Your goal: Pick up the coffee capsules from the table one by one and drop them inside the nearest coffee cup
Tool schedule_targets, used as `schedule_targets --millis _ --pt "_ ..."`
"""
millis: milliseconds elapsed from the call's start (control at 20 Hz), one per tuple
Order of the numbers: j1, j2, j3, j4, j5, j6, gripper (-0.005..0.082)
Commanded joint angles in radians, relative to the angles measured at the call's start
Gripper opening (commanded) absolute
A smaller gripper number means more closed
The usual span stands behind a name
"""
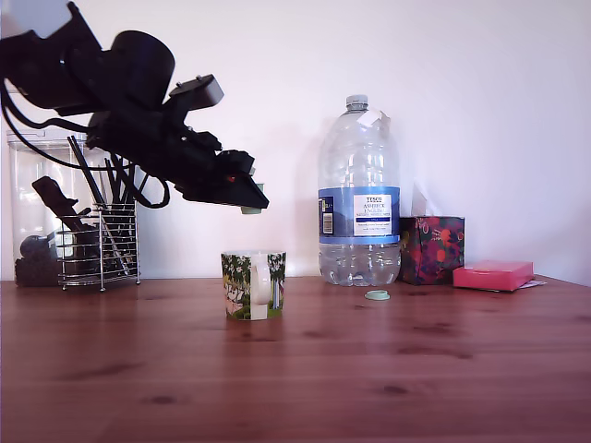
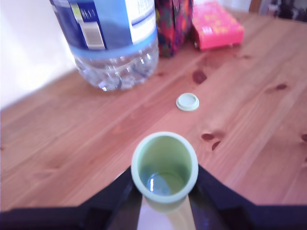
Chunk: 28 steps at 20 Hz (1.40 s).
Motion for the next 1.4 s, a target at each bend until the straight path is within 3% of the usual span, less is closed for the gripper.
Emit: schedule_targets --millis 0,150,550,600,650,750,800,1050,1150,1200,1350 --pt "-0.001 0.050 0.031 -0.055 0.002 0.005 0.0092" --pt "-0.001 0.087 0.087 -0.161 0.001 0.005 0.0093" --pt "-0.001 0.088 0.088 -0.225 -0.035 0.005 0.0098" --pt "-0.001 0.088 0.088 -0.224 -0.035 0.005 0.0138" --pt "-0.001 0.088 0.088 -0.221 -0.035 0.005 0.0258" --pt "-0.001 0.088 0.088 -0.220 -0.034 0.005 0.0587" --pt "-0.001 0.088 0.088 -0.220 -0.034 0.005 0.0656" --pt "-0.001 0.086 0.088 -0.204 -0.034 0.005 0.0654" --pt "-0.001 0.085 0.089 -0.193 -0.034 0.005 0.0595" --pt "-0.001 0.085 0.089 -0.188 -0.034 0.005 0.0492" --pt "-0.001 0.077 0.094 -0.179 -0.034 0.004 0.0037"
